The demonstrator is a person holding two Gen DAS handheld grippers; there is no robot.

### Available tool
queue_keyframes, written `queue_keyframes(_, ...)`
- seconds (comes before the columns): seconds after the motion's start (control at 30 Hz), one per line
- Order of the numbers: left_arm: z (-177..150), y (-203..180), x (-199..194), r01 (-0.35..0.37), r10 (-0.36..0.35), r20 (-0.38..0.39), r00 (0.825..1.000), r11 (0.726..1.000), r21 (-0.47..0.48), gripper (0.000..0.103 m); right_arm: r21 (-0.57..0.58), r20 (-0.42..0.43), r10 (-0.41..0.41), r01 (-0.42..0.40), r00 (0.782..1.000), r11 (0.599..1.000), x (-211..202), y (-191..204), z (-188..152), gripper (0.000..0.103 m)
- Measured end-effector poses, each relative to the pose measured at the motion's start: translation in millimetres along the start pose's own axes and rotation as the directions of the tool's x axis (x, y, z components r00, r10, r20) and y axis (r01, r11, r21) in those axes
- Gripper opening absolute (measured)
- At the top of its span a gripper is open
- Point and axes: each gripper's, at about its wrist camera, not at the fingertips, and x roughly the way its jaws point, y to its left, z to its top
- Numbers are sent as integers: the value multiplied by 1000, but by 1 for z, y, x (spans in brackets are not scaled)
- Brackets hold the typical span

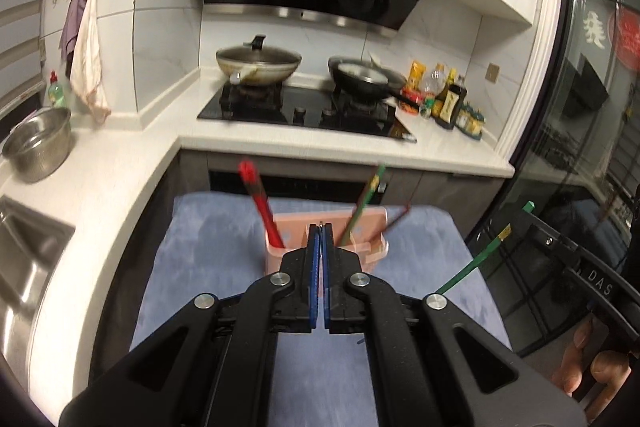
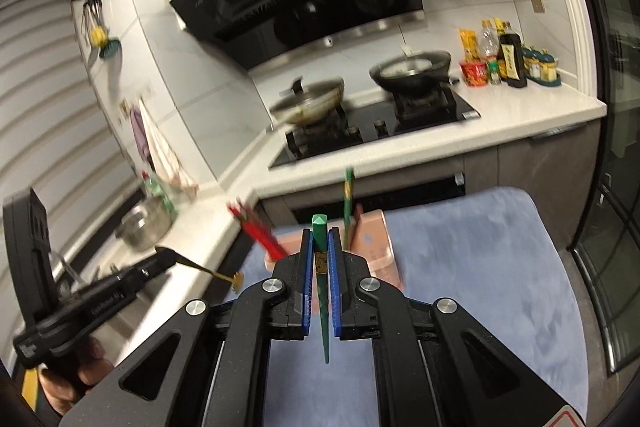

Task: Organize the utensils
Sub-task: 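Lift the spoon and chopstick and carry them up to the pink holder, then lower the spoon and chopstick into the pink holder and open both tools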

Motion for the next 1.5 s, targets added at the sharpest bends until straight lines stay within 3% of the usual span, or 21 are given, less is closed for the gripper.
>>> queue_keyframes(0.23, 47, 9, 31, 16, -15, 33, 999, 999, -32, 1, -15, 103, 23, -21, 994, 1000, 31, 11, 60, 7)
queue_keyframes(0.47, 60, 24, 72, 50, -53, -22, 998, 993, -105, 1, -15, 125, -6, 8, 992, 1000, 80, 6, 87, 7)
queue_keyframes(0.8, 36, 40, 105, 42, -60, -115, 992, 987, -153, 1, -12, 50, -37, 38, 998, 999, 125, -8, 68, 7)
queue_keyframes(1.33, 14, 51, 136, -63, 32, -188, 982, 985, -158, 2, -26, -38, -67, 66, 997, 997, 149, -13, 42, 9)
queue_keyframes(1.37, 14, 51, 135, -68, 38, -186, 982, 985, -157, 3, -25, -38, -66, 66, 997, 998, 148, -14, 41, 12)
queue_keyframes(1.43, 14, 51, 134, -85, 56, -181, 982, 984, -156, 14, -26, -41, -69, 68, 997, 997, 147, -14, 40, 12)
queue_keyframes(1.5, 14, 51, 131, -111, 85, -165, 983, 982, -155, 38, -23, -43, -67, 66, 997, 998, 145, -13, 39, 12)
